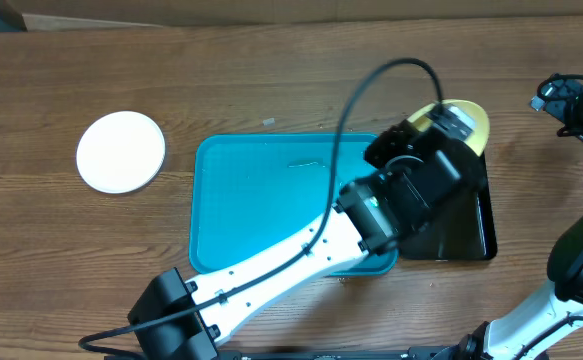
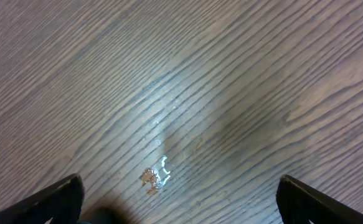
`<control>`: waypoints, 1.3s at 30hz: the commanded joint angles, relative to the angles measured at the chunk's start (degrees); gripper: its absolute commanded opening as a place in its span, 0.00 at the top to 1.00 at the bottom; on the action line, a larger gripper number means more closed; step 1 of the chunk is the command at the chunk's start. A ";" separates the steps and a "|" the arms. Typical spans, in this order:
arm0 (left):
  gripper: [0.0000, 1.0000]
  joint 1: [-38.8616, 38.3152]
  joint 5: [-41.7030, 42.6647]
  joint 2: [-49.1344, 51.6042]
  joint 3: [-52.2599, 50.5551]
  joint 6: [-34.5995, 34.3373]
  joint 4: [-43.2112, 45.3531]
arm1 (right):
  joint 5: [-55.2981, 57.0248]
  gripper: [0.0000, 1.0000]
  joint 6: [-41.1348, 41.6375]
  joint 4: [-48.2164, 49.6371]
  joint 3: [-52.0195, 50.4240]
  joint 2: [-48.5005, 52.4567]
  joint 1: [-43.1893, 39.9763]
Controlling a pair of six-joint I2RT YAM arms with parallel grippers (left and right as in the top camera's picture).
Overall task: Clean dirty plates on tray and stack at the side
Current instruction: 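Lift the yellow plate with the left gripper and tilt it over the black tray, then swing the yellow plate left and stack it on the white plates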
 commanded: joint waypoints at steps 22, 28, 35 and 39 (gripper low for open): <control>0.96 -8.35 -16.02 0.39 1.40 24.50 16.06 | -0.52 0.00 0.00 0.35 1.03 -1.05 0.35; 0.96 -3.10 1.66 0.39 1.40 -4.79 -3.15 | -0.50 0.00 0.00 0.35 1.03 -1.05 0.35; 0.96 12.74 34.23 0.52 1.38 -23.37 -13.68 | -0.52 0.00 0.00 0.35 1.03 -1.05 0.35; 0.96 25.42 49.11 0.52 1.38 -27.10 -16.57 | -0.52 0.00 0.00 0.35 1.03 -1.05 0.35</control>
